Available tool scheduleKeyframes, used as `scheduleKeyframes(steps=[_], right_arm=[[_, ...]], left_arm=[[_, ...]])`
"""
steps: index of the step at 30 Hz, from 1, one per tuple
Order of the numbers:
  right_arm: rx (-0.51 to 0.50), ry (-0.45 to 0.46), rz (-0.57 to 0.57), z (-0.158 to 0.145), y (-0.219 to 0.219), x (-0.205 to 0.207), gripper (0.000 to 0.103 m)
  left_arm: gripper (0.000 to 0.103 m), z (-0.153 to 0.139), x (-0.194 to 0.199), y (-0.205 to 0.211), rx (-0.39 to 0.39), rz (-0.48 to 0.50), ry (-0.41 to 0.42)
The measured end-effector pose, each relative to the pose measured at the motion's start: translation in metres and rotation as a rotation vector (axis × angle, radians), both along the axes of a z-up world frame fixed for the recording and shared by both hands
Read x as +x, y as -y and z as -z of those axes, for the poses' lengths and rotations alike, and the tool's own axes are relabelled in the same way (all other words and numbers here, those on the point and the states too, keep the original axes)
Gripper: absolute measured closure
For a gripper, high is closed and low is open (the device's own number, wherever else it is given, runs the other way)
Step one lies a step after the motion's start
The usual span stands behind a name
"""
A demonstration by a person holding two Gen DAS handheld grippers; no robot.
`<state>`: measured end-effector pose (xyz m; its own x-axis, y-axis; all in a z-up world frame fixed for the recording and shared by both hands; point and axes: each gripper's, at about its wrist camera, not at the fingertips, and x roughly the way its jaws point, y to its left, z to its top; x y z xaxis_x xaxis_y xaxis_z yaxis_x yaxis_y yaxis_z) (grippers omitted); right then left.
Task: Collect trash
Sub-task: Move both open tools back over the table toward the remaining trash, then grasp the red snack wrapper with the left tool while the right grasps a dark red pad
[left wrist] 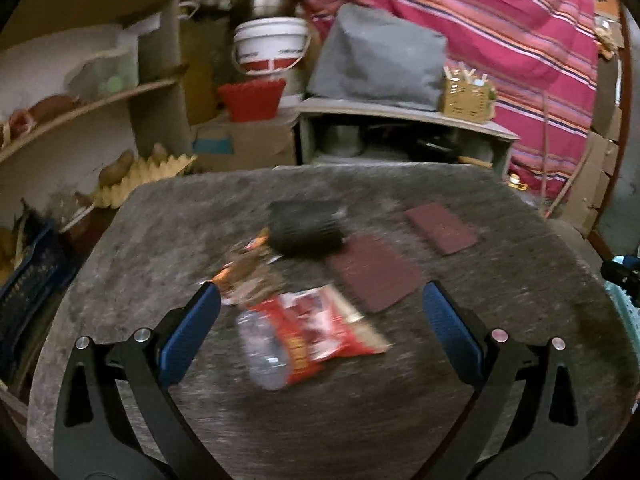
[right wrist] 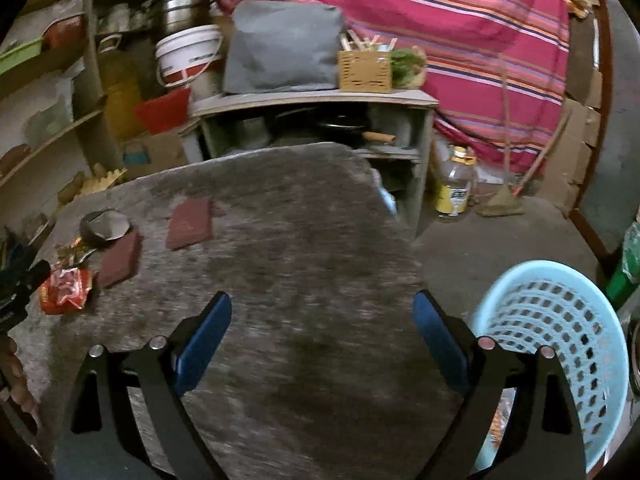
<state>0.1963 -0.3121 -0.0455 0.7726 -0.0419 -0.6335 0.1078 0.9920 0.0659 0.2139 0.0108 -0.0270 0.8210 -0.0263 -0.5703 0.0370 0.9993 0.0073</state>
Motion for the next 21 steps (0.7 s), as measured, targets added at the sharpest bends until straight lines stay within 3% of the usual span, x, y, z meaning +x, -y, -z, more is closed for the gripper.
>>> scheduleKeyframes(steps=[6,7,10,12,14,16,21], right_arm=[[-0.023,-0.018,-0.047,0.005,-0.032,0.015,0.013],[-0.027,-0.019,-0.051,0.005,-0.036,0.017,0.013],[-0.032,-0.020,-0.064,0.006,-0.046,0.020,0.013],[-0.037,-0.023,-0.070,0.007,-0.053,0.023,0.013],[-0.038,-0.026,-0.076,0.008,-0.058,0.026,0.013],[-0.042,-0.029,-0.084,0.009,-0.063,0.029,0.013],[-0.059,-0.031,-0.108,0.011,-0.080,0.033,0.013]], left_arm=[[0.007,0.023,0.013,-0.034,-0.072,0.002,-0.081],[0.012,0.026,0.016,-0.035,-0.091,0.012,-0.099],[0.038,0.036,0.024,-0.037,-0.161,0.089,-0.156],[0.054,0.038,0.026,-0.035,-0.170,0.120,-0.168],[0.078,0.037,0.025,-0.034,-0.164,0.136,-0.164],[0.091,0.036,0.023,-0.035,-0.165,0.150,-0.161],[0.095,0.027,0.009,-0.039,-0.131,0.142,-0.115]])
